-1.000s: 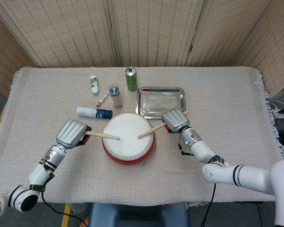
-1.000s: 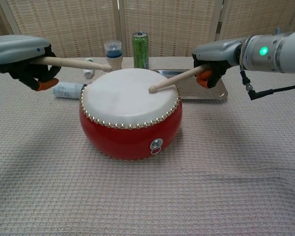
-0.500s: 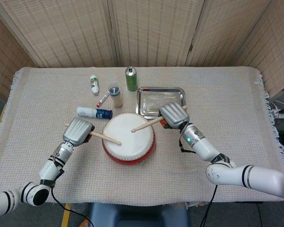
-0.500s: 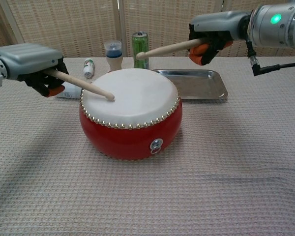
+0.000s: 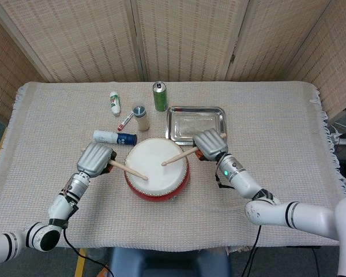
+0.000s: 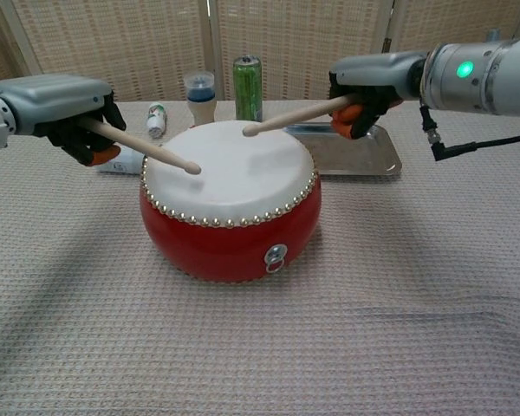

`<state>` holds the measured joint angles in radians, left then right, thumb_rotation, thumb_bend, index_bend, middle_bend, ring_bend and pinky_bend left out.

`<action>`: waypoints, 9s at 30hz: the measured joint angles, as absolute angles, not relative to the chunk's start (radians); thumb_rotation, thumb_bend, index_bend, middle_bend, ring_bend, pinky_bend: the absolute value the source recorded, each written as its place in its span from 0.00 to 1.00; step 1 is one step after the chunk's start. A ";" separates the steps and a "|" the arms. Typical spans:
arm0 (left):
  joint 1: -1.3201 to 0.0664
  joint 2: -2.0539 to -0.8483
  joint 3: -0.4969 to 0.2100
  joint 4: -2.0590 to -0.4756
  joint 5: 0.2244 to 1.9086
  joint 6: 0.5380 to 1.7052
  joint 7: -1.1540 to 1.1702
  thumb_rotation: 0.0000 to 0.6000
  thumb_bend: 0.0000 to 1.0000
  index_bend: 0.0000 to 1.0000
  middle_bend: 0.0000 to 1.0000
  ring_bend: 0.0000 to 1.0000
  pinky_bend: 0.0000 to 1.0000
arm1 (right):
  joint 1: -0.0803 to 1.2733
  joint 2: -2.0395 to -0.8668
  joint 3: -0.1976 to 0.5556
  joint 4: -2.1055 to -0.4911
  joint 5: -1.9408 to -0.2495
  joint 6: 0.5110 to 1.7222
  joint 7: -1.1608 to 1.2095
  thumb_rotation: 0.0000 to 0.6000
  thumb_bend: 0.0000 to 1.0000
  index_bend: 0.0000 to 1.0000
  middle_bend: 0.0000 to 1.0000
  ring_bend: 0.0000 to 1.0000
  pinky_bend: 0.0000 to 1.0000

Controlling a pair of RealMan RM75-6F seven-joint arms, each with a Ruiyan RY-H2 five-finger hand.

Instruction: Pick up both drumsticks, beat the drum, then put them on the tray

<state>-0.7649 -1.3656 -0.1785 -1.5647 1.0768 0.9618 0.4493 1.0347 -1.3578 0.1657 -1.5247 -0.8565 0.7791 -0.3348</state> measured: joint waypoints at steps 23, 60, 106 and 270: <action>-0.774 -1.365 -0.207 -1.643 0.946 1.047 0.538 1.00 0.68 1.00 1.00 1.00 1.00 | 1.028 -1.408 0.144 -1.447 -0.851 0.741 -0.348 1.00 0.65 1.00 1.00 1.00 1.00; -0.785 -1.396 -0.222 -1.591 0.824 0.920 0.369 1.00 0.68 0.99 1.00 1.00 1.00 | 0.959 -1.261 0.247 -1.620 -0.996 0.794 -0.129 1.00 0.65 1.00 1.00 1.00 1.00; -0.731 -1.344 -0.249 -1.646 0.975 1.058 0.392 1.00 0.68 0.98 1.00 1.00 1.00 | 0.989 -1.428 0.124 -1.396 -0.965 0.729 -0.370 1.00 0.65 1.00 1.00 1.00 1.00; -0.647 -1.268 -0.244 -1.734 1.031 1.180 0.351 1.00 0.66 0.97 1.00 1.00 1.00 | 1.109 -1.758 0.318 -0.642 -0.985 0.422 0.015 1.00 0.24 0.21 0.30 0.20 0.38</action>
<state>-0.6465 -1.2685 -0.2438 -1.7345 1.0310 1.1803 0.3505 1.1093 -1.7584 0.3176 -0.6417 -0.9853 0.4217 0.0146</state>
